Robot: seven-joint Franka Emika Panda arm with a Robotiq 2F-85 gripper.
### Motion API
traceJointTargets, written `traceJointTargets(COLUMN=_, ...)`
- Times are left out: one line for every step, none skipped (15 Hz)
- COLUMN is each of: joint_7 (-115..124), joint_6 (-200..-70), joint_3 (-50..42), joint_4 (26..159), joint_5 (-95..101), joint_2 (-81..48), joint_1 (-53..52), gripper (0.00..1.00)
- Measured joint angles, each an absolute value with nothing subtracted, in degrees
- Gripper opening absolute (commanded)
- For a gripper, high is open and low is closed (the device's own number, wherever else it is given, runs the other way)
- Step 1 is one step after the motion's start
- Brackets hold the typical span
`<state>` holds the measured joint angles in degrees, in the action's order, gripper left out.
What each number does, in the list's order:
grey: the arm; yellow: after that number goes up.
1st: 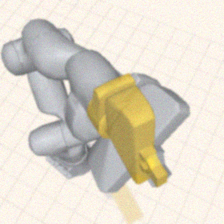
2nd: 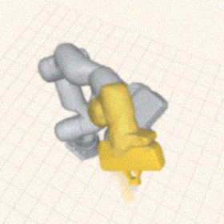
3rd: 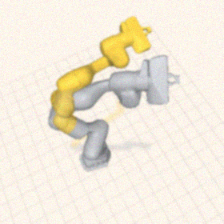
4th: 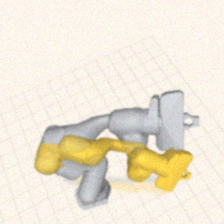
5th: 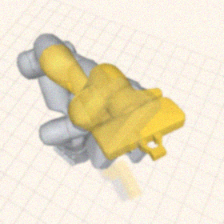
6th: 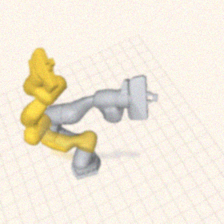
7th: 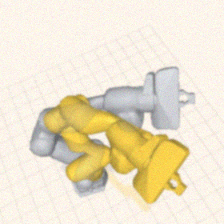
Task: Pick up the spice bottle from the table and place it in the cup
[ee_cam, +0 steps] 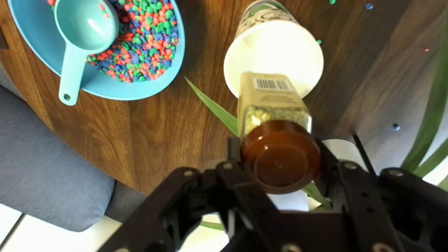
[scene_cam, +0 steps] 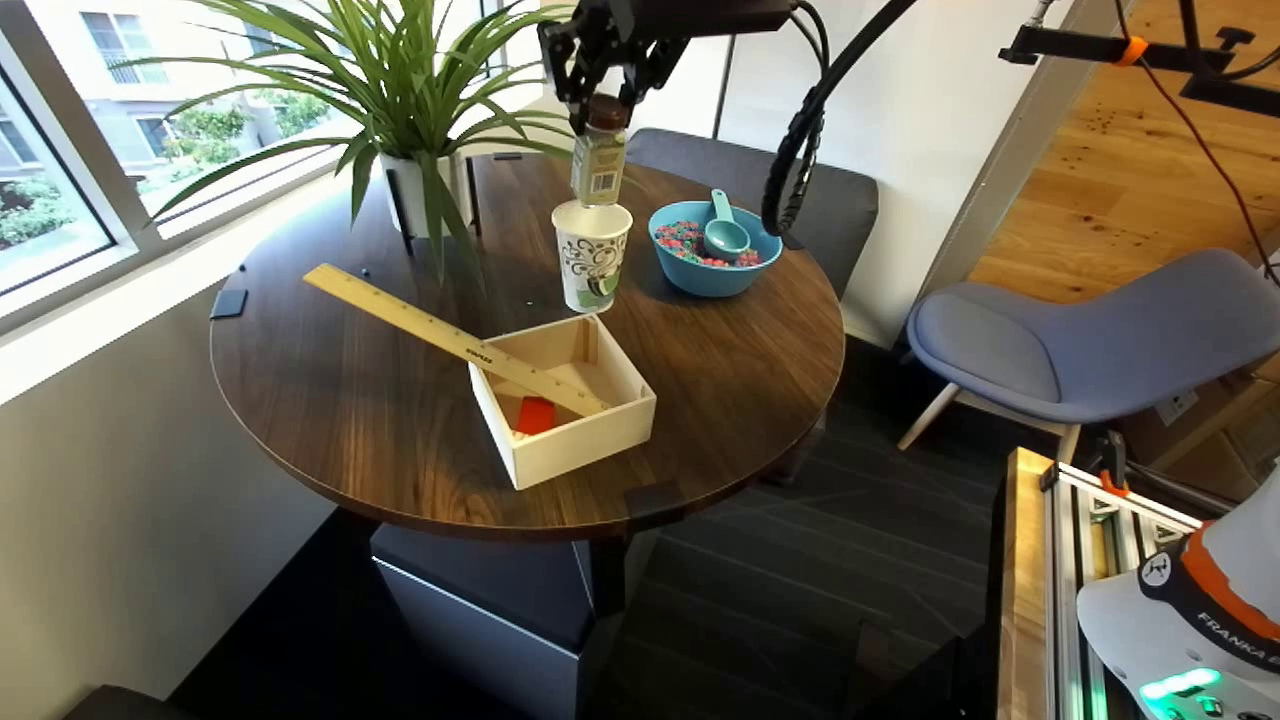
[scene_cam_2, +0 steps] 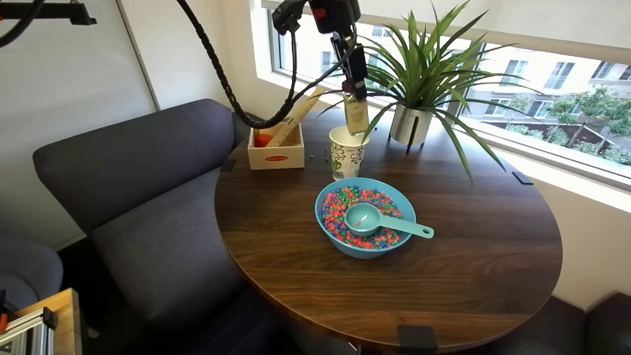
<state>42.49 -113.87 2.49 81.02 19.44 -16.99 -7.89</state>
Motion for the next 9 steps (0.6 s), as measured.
traceJointTargets(joint_7=42.49, joint_6=-112.95, joint_3=2.13, joint_4=80.57, joint_5=19.59, joint_2=-17.71, joint_1=-8.19, gripper=0.24)
traceJointTargets(joint_7=42.49, joint_6=-112.17, joint_3=1.92, joint_4=80.19, joint_5=19.6, joint_2=-18.35, joint_1=-8.43, gripper=0.24)
traceJointTargets(joint_7=42.49, joint_6=-111.59, joint_3=1.82, joint_4=79.84, joint_5=19.59, joint_2=-18.87, joint_1=-8.62, gripper=0.24)
traceJointTargets(joint_7=42.49, joint_6=-110.74, joint_3=1.79, joint_4=79.46, joint_5=19.56, joint_2=-19.33, joint_1=-8.81, gripper=0.24)
traceJointTargets(joint_7=42.49, joint_6=-109.89, joint_3=1.73, joint_4=79.2, joint_5=19.55, joint_2=-19.68, joint_1=-9.03, gripper=0.24)
traceJointTargets(joint_7=42.49, joint_6=-109.12, joint_3=1.68, joint_4=78.94, joint_5=19.47, joint_2=-19.97, joint_1=-9.23, gripper=0.24)
traceJointTargets(joint_7=42.49, joint_6=-108.27, joint_3=1.66, joint_4=78.63, joint_5=19.27, joint_2=-20.27, joint_1=-9.39, gripper=0.24)
traceJointTargets(joint_7=42.49, joint_6=-107.63, joint_3=1.66, joint_4=78.33, joint_5=18.98, joint_2=-20.62, joint_1=-9.5, gripper=0.24)
traceJointTargets(joint_7=42.49, joint_6=-107.38, joint_3=1.66, joint_4=78.14, joint_5=18.45, joint_2=-21.0, joint_1=-9.56, gripper=0.24)
